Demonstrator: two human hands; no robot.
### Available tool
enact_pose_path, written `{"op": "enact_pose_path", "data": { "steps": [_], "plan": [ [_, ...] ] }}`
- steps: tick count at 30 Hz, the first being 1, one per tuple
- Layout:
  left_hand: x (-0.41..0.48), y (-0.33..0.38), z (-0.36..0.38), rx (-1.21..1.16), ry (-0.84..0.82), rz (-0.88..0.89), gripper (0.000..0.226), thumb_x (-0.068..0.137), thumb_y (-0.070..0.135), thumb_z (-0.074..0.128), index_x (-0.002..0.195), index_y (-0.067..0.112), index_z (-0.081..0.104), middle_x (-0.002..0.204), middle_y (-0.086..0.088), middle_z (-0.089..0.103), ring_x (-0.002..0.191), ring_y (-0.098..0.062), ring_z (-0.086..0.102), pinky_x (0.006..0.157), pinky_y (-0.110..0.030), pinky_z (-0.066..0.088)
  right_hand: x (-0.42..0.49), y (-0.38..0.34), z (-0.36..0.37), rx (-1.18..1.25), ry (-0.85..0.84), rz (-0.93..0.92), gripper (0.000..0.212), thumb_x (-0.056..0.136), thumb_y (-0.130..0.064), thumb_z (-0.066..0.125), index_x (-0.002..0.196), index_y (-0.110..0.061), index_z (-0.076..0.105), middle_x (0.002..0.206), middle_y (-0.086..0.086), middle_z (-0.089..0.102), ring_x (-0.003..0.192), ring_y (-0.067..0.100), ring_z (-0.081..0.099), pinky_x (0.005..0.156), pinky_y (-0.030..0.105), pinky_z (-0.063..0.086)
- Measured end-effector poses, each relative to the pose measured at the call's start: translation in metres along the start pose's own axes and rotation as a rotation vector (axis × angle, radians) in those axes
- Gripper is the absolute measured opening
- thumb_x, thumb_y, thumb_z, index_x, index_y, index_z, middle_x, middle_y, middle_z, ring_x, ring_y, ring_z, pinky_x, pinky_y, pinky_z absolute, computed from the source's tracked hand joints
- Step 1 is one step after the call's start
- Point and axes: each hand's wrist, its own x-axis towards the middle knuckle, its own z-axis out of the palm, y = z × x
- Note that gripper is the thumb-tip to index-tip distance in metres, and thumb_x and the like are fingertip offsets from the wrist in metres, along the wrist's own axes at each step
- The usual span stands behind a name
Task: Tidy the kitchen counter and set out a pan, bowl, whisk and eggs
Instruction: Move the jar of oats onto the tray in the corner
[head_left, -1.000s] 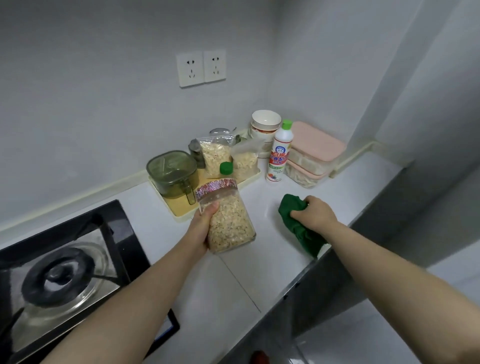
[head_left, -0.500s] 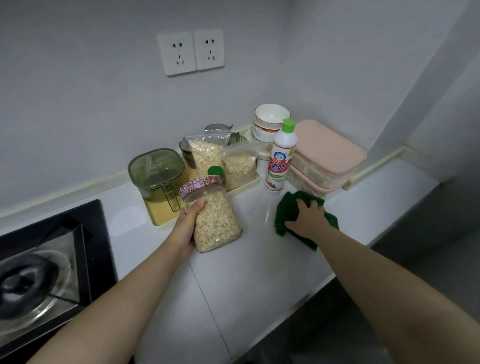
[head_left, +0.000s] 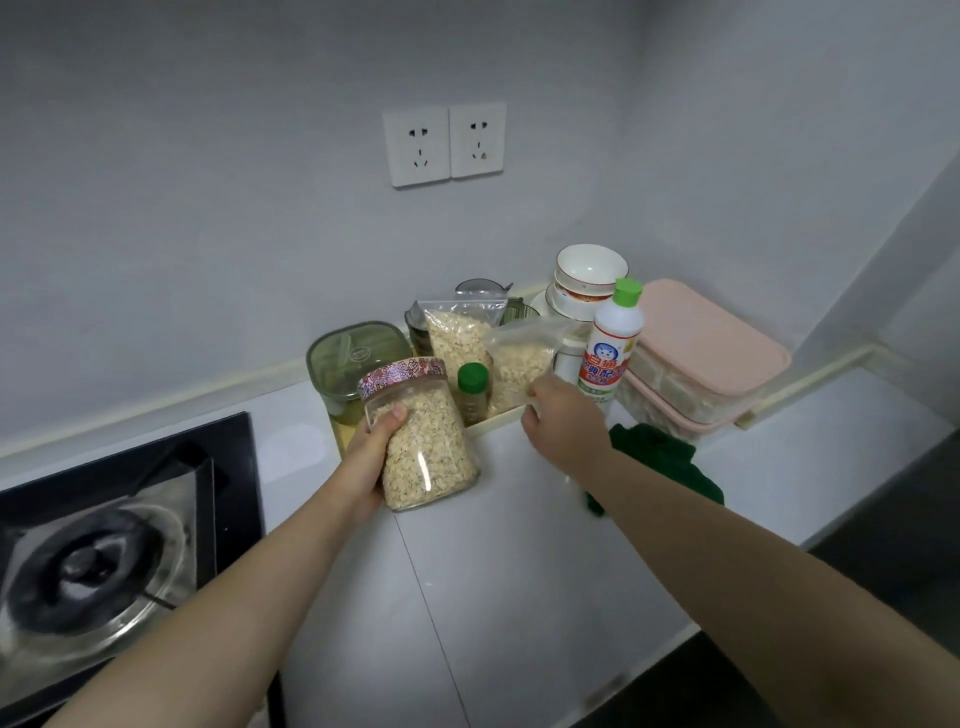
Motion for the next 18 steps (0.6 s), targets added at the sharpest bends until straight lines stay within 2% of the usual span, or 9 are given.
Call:
{"op": "enact_pose_path", "data": {
  "steps": [3,7,9,13,18],
  "plan": [
    [0.003,0.009,-0.012,-0.007,-0.002,0.02,0.067,0.074,0.042,0.065,0.134,0.017,0.047,0.124,-0.012,0.063,0.11,-0.028,0.062,0.088,-0.043,0.052,0.026,-0.027,0.005,0.053,-0.081,-0.123,0.041,0.089,-0.022,0.052,0.129,-0.013,0.049,0.119,0.008,0.054,0.098,0.028,0.057,0.082,0.036,0.044],
    [0.007,0.02,-0.026,-0.01,0.01,0.039,0.071,0.071,0.042,0.064,0.134,0.017,0.046,0.125,-0.012,0.063,0.112,-0.029,0.062,0.092,-0.046,0.05,0.049,-0.045,0.021,0.032,-0.244,-0.085,0.062,0.088,-0.028,0.058,0.145,-0.022,0.032,0.132,0.008,0.041,0.103,0.029,0.058,0.083,0.037,0.049],
    [0.01,0.024,-0.031,0.006,0.008,0.056,0.07,0.072,0.042,0.064,0.134,0.017,0.046,0.125,-0.012,0.063,0.112,-0.03,0.062,0.094,-0.048,0.049,0.055,-0.049,0.027,0.01,-0.296,-0.051,0.059,0.088,-0.027,0.06,0.141,-0.022,0.036,0.13,0.008,0.042,0.103,0.03,0.057,0.086,0.038,0.047],
    [0.016,0.028,-0.036,0.039,-0.003,0.069,0.072,0.07,0.045,0.067,0.134,0.017,0.047,0.124,-0.013,0.063,0.111,-0.031,0.062,0.096,-0.053,0.047,0.063,-0.05,0.029,0.064,-0.254,-0.023,0.04,0.085,-0.018,0.062,0.122,-0.016,0.047,0.113,0.011,0.05,0.096,0.031,0.057,0.08,0.037,0.047],
    [0.021,0.028,-0.026,0.03,0.04,0.076,0.073,0.068,0.043,0.068,0.133,0.018,0.046,0.122,-0.012,0.064,0.108,-0.03,0.064,0.091,-0.05,0.051,0.062,-0.04,0.023,-0.013,-0.229,-0.018,0.037,0.083,-0.017,0.062,0.118,-0.014,0.049,0.11,0.009,0.051,0.097,0.03,0.056,0.071,0.031,0.036]
  ]
}}
